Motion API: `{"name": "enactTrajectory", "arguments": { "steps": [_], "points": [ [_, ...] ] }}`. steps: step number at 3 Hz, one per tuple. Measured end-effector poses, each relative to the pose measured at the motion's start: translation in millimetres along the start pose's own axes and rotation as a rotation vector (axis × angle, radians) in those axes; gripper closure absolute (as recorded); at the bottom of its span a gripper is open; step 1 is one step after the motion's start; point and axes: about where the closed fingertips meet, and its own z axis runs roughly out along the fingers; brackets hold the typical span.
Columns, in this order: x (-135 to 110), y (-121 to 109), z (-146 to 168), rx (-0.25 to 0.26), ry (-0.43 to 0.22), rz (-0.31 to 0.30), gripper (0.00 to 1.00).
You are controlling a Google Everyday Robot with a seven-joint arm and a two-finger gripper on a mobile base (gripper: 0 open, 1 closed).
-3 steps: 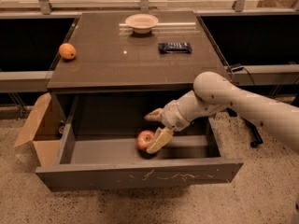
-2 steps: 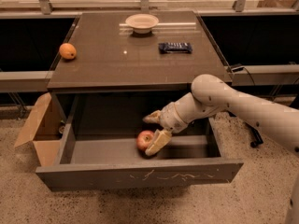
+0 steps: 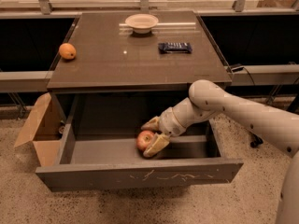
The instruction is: Pick apple from top drawer and place on counter
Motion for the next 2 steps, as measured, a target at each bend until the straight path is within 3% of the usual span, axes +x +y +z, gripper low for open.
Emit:
{"name": "enactTrajectory", "arguments": {
  "steps": [1, 2],
  "points": [
    [2, 1, -10, 0.031, -0.002, -0.015, 0.67],
    [-2, 3, -24, 0.057, -0.015, -0.039, 0.89]
  ]
}}
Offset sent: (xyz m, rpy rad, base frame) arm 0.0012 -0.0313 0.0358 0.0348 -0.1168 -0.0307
